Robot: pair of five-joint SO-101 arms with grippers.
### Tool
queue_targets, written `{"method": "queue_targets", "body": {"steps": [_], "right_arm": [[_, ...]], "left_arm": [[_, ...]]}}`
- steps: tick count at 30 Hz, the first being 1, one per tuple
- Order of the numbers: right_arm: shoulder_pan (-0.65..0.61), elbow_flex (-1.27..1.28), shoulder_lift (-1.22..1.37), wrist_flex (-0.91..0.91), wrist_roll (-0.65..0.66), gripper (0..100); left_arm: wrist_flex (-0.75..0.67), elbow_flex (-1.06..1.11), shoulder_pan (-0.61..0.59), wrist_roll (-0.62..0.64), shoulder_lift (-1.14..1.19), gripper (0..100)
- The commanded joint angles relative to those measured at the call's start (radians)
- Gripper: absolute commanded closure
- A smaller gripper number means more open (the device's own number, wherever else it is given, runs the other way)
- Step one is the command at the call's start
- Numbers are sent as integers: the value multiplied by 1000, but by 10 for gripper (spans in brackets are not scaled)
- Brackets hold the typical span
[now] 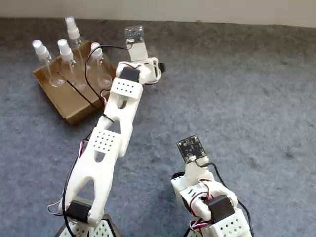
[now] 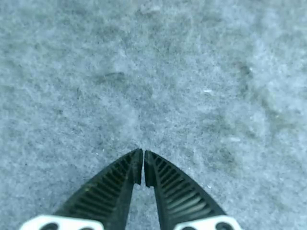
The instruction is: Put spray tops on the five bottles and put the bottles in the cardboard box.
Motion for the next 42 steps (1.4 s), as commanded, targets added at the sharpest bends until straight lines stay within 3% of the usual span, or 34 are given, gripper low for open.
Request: {"method": "queue_targets", "body": {"steps": [1, 7, 15, 23, 42], "right_arm": [[13, 140, -13, 2, 11, 989], [13, 140, -13, 2, 11, 989], [13, 140, -13, 2, 11, 989], [13, 140, -13, 2, 11, 989], [13, 140, -13, 2, 11, 989]], "left_arm": [[-15, -61, -16, 2, -27, 995], [91, -65, -15, 2, -64, 963], [361, -65, -13, -5, -263, 962], [632, -65, 36, -368, -493, 962], [672, -61, 38, -396, -944, 965]]}}
